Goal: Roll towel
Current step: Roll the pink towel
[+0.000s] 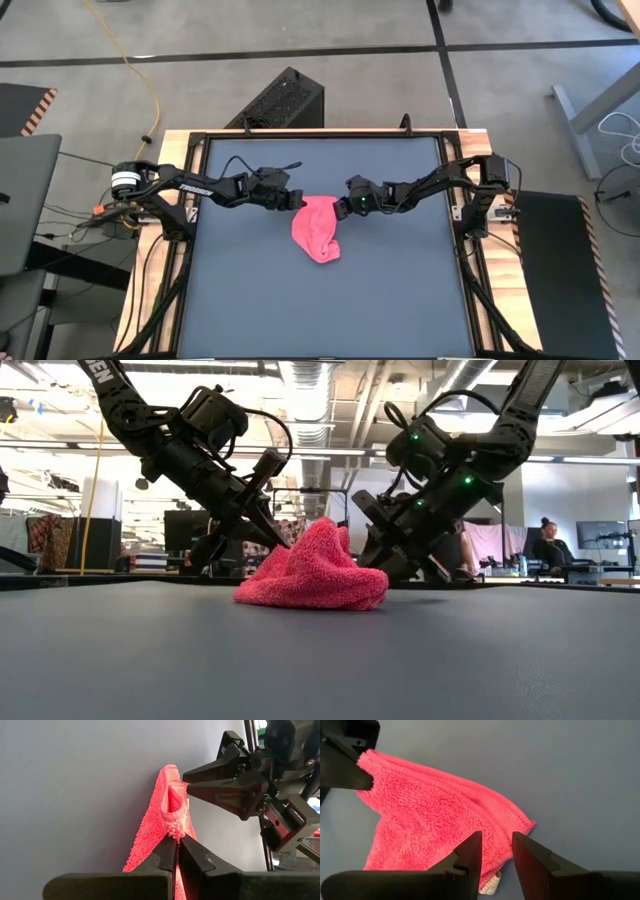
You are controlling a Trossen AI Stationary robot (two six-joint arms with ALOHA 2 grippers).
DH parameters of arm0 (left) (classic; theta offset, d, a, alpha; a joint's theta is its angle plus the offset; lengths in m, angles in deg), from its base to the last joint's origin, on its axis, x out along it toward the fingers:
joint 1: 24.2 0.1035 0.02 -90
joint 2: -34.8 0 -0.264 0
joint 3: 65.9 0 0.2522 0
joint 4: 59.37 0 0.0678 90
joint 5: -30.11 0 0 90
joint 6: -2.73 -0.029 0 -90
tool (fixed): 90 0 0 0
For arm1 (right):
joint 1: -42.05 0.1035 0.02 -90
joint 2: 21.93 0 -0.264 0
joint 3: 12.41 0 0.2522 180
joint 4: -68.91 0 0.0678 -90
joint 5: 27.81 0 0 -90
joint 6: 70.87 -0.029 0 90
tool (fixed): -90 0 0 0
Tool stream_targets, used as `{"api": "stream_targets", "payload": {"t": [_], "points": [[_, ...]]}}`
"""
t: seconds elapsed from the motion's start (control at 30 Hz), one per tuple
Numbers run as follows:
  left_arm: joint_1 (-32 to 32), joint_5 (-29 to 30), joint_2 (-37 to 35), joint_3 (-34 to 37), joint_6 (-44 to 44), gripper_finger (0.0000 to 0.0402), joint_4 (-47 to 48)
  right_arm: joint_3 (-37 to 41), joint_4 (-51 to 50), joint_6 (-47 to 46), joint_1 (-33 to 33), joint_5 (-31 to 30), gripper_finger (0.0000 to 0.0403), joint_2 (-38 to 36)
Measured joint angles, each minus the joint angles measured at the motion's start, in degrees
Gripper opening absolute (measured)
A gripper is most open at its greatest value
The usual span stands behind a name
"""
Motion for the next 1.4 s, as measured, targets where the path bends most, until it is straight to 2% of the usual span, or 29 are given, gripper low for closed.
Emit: {"api": "stream_targets", "payload": {"t": [0.5, 0.6, 0.8, 1.13, 1.4], "points": [[-0.02, 0.04, 0.0, 0.0, -0.02, 0.0, 0.0, 0.0, -1.68, -0.11, 1.38, -0.02, 0.0125, 0.0], [-0.01, 0.04, 0.0, 0.0, -0.03, 0.0, 0.0, 0.0, -1.68, -0.39, 1.38, -0.04, 0.0098, -0.02], [-0.02, 0.07, 0.0, 0.0, -0.04, 0.0, 0.0, 0.0, -1.46, -0.39, 1.38, -0.04, 0.0016, -0.02], [-0.02, 0.05, 0.0, 0.0, -0.04, 0.0, 0.0, -0.04, -0.32, -1.01, 0.58, -0.43, 0.0012, -0.04], [0.0, -0.19, 0.0, 0.0, 0.0, 0.0, 0.0, -0.04, -0.81, -0.26, -2.69, -0.63, 0.0009, -0.04]]}}
